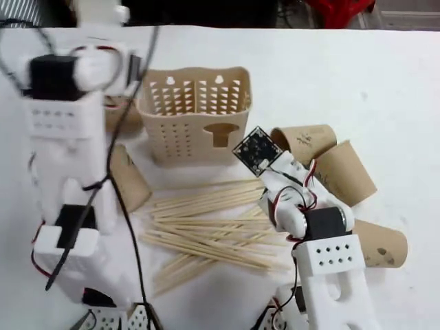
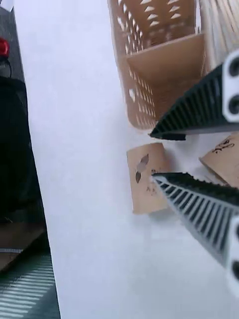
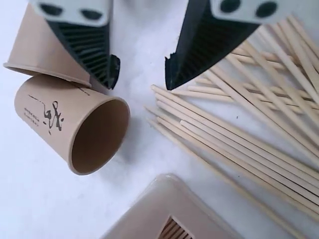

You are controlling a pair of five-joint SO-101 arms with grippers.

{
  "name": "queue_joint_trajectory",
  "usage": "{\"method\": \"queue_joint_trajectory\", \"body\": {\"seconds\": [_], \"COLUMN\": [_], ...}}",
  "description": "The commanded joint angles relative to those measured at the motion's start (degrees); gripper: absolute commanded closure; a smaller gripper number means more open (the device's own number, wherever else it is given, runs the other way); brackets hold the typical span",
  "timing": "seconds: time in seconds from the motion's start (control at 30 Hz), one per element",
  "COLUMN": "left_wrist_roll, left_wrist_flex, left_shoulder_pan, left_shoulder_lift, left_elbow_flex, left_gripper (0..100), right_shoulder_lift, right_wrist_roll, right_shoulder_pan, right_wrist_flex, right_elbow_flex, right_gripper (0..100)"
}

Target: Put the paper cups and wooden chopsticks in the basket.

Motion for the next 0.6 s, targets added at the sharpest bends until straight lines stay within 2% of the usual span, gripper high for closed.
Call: {"method": "queue_joint_trajectory", "body": {"seconds": [0.0, 0.13, 0.23, 0.33, 0.5, 0.57], "left_wrist_roll": [-2.46, -3.87, -3.96, -4.04, -3.78, -3.69], "left_wrist_flex": [0.53, 0.53, 0.44, -0.26, -9.85, -16.35], "left_shoulder_pan": [-6.37, -10.33, -13.32, -16.22, -17.98, -17.89], "left_shoulder_lift": [-1.1, -8.13, -18.95, -29.76, -41.27, -44.7], "left_elbow_flex": [-2.73, 3.25, 14.95, 31.03, 61.8, 73.41], "left_gripper": [88, 88, 88, 88, 87, 85], "right_shoulder_lift": [-1.27, -1.27, -1.36, -1.36, -0.92, -0.84], "right_wrist_roll": [0.18, 0.18, 0.18, 0.44, 1.49, 7.74], "right_shoulder_pan": [0.04, 0.13, 1.36, 6.64, 18.86, 21.23], "right_wrist_flex": [1.45, 2.42, 3.74, 4.09, 5.67, 11.38], "right_elbow_flex": [-0.26, -0.26, -0.35, -0.97, -6.24, -10.29], "right_gripper": [84.3, 84.4, 84.4, 84.4, 84.0, 84.0]}}
